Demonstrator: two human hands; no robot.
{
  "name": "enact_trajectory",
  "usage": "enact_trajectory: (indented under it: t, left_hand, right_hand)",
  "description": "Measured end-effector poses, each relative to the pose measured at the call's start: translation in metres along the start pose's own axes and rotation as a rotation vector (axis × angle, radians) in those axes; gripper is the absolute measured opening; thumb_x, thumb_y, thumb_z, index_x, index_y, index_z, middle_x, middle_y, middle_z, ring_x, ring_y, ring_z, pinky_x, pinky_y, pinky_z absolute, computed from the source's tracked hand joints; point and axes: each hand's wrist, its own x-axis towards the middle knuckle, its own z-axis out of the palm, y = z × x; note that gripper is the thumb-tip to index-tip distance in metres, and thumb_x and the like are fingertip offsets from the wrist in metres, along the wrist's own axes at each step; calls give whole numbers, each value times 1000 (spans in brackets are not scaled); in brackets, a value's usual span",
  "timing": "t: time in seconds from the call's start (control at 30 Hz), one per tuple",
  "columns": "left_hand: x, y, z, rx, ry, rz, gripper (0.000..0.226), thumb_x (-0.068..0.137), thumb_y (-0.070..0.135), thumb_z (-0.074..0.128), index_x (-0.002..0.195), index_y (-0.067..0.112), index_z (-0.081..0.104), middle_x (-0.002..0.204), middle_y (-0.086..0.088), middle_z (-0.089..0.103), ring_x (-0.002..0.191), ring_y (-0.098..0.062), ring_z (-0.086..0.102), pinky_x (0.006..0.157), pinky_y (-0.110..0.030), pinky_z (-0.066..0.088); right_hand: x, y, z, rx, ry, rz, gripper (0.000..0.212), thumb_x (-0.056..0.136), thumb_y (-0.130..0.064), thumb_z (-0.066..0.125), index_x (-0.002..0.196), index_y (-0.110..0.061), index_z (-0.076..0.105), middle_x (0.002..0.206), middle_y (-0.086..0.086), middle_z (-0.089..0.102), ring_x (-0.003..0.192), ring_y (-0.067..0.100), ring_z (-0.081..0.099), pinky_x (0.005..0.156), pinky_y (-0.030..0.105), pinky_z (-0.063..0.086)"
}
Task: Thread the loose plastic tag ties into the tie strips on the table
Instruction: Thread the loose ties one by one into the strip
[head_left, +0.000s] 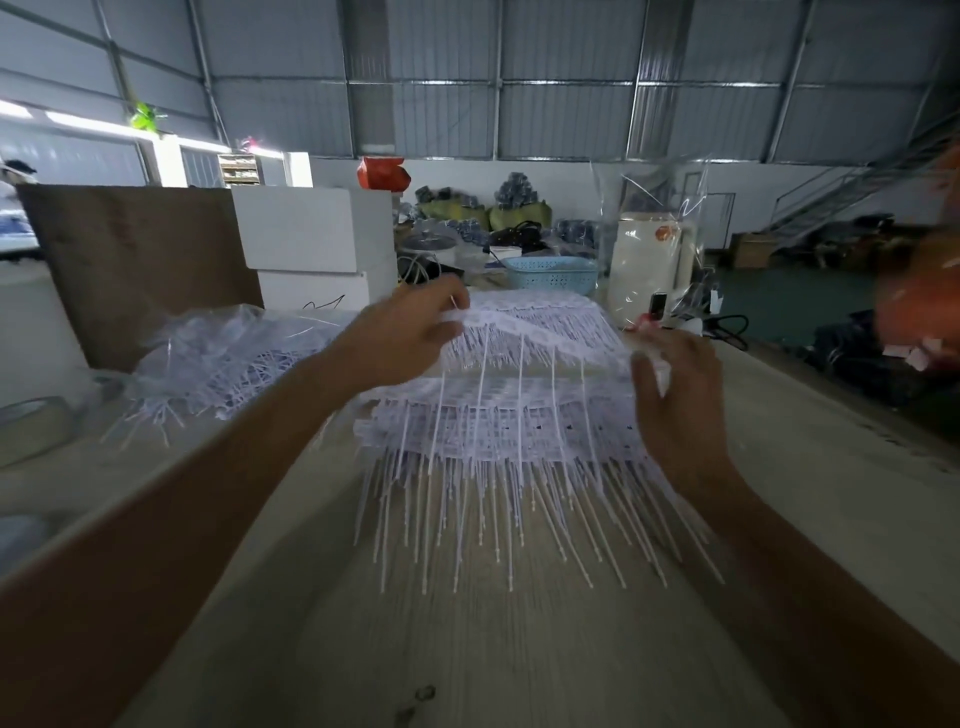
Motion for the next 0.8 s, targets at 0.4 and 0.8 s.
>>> enact_trajectory:
  t: [0.4, 0.8]
  left_hand:
    - [-19, 36, -34, 400, 370, 285, 26, 91, 14, 68, 116, 10, 62, 111, -10, 68, 100, -31, 60, 90, -44, 43]
    - [-4, 40, -57, 290, 468, 139, 23, 95, 16, 62, 117, 16, 59, 111, -6, 67, 101, -23, 56, 97, -46, 39]
  right_hand:
    - [10, 48, -8, -41, -326, 323, 35, 97, -29, 61, 131, -25, 56, 126, 12, 56, 98, 26, 62, 79, 34, 50]
    - [16, 50, -24, -24, -228, 369, 21, 98, -12, 59, 100, -5, 78, 98, 8, 74, 88, 22, 64, 82, 31, 46]
